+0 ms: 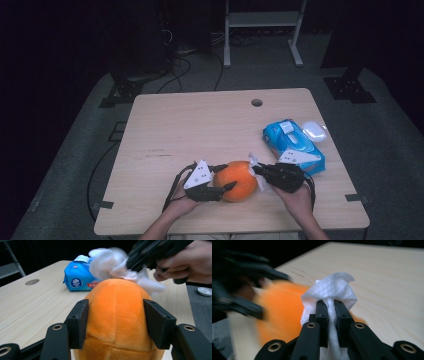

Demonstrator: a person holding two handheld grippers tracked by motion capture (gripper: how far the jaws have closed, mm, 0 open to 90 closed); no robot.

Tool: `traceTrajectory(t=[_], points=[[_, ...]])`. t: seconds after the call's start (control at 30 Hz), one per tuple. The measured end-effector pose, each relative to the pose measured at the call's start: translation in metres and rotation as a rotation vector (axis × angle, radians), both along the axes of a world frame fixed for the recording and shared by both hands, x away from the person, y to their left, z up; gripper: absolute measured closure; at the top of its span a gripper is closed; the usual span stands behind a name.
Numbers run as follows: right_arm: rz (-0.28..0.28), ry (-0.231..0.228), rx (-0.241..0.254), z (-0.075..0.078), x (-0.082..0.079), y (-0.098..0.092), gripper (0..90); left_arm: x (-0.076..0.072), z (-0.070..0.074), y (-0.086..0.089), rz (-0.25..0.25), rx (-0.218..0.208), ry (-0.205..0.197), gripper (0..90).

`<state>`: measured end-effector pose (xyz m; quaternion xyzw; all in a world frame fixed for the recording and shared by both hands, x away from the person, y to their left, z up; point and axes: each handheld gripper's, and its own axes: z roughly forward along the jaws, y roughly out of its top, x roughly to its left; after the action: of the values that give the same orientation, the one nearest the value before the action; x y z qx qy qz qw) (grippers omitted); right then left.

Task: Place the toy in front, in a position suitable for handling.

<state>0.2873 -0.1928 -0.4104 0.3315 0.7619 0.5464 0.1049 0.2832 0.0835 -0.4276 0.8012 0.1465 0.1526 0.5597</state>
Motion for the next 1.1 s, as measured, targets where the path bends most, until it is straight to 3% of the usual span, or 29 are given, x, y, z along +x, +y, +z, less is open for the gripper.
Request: traceTrajectory(t=[0.1,0.2,0.3,0.37,0.47,0.53,0.6,0.7,0.77,0.83,0.9,0.97,1.03,1.1], points=[[0.011,-0.023,-0.025,0.001,-0.004,0.006,82.7,-0.002,0.002,-0.005,-0.009,0.009,-0.013,33.6],[-0.007,0.026,-0.003,-0.011,0.004,-0.002,82.8,-0.001,0.001,-0.005,0.002,-0.009,-0.003,19.9],[-0.063,0.042,-0.005,-0.015,0.010,-0.015,82.8,0.004,-0.002,0.000,0.014,-0.009,0.029,10.7],[-0.080,0.054,0.004,-0.016,0.012,-0.021,82.8,0.010,-0.007,-0.001,0.018,-0.012,0.059,10.4],[-0.070,0.031,-0.010,-0.011,0.009,-0.016,82.8,0.012,-0.012,-0.008,-0.030,-0.006,0.086,13.2],[-0.063,-0.004,-0.035,-0.005,0.004,-0.010,82.8,0.006,-0.012,-0.010,-0.036,0.022,0.038,27.0],[-0.054,-0.048,-0.074,0.002,-0.001,-0.004,82.9,0.002,-0.006,-0.009,-0.023,0.035,0.018,35.8],[-0.022,-0.085,-0.053,0.015,-0.009,0.000,82.8,0.001,0.000,-0.008,-0.002,0.037,0.018,41.7],[0.032,-0.115,-0.046,0.022,-0.016,0.009,82.8,0.002,0.002,-0.008,0.005,0.034,0.023,42.7],[0.065,-0.147,-0.083,0.024,-0.022,0.021,82.7,0.000,0.004,-0.006,0.001,0.036,0.022,44.4],[0.065,-0.177,-0.123,0.025,-0.025,0.027,82.8,-0.002,0.005,-0.004,-0.004,0.024,0.021,45.5],[0.050,-0.167,-0.117,0.024,-0.020,0.022,82.7,-0.002,0.006,-0.002,-0.011,0.023,0.020,45.5],[0.029,-0.129,-0.099,0.019,-0.014,0.015,82.7,-0.001,0.004,-0.004,-0.015,0.018,0.018,42.6],[0.018,-0.109,-0.104,0.013,-0.010,0.011,82.7,0.002,0.001,-0.007,-0.012,0.006,0.017,28.8]])
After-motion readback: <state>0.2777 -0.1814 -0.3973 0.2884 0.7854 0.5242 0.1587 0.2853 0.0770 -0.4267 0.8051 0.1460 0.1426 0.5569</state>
